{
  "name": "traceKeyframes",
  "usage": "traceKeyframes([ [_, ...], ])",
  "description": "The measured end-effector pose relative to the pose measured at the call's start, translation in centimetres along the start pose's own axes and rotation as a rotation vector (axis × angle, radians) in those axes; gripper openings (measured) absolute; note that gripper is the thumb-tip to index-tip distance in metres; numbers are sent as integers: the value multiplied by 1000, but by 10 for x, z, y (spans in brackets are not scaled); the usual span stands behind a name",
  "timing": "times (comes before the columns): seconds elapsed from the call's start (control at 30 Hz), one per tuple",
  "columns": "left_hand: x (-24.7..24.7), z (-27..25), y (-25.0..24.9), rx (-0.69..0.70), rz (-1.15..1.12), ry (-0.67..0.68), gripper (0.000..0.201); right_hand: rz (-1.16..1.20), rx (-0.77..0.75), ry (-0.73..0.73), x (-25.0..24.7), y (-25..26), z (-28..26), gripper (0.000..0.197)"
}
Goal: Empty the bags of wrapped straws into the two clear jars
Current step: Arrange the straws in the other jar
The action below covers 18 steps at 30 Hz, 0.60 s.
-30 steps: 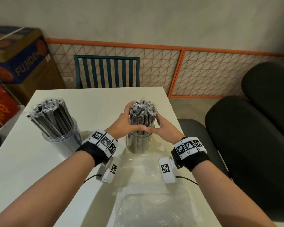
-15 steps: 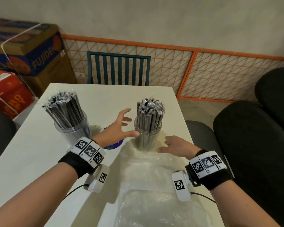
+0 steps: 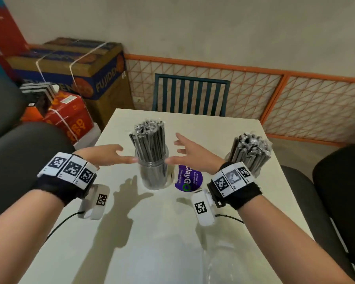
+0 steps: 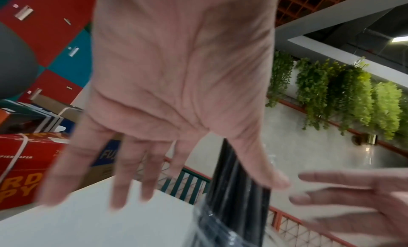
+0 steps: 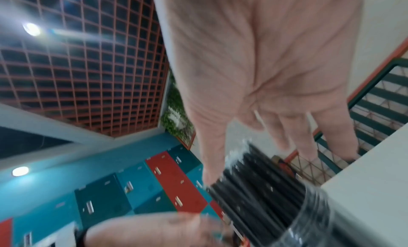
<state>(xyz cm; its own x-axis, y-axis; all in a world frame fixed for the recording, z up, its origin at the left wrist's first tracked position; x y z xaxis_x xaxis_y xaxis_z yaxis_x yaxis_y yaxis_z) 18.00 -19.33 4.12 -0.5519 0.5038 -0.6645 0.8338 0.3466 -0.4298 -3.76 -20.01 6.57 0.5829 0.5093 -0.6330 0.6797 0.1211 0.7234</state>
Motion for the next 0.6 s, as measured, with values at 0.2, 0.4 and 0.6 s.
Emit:
traceKeyframes([
  [0.2, -14, 31, -27, 389, -358, -160, 105, 33, 29, -258, 42, 21, 59, 127],
  [0.4, -2, 50, -62, 630, -582, -73, 101, 79, 88, -418, 50, 11, 83, 120],
  [0.6, -26, 36, -72, 736, -585, -208, 85, 127, -74, -351, 12, 34, 69, 58],
])
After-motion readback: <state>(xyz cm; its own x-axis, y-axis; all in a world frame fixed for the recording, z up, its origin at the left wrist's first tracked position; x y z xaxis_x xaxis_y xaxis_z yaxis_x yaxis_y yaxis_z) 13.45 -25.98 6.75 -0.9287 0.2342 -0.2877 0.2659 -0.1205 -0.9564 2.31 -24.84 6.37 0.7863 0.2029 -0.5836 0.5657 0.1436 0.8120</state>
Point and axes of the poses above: each hand's wrist, its own z-axis towards the middle knuckle, its own x-axis out of the palm, y = z × x, the point moved 8 cm from there along z, towards the middle knuckle, and after that the axes turned 5 degrees about -z, right-handed, at the moved point
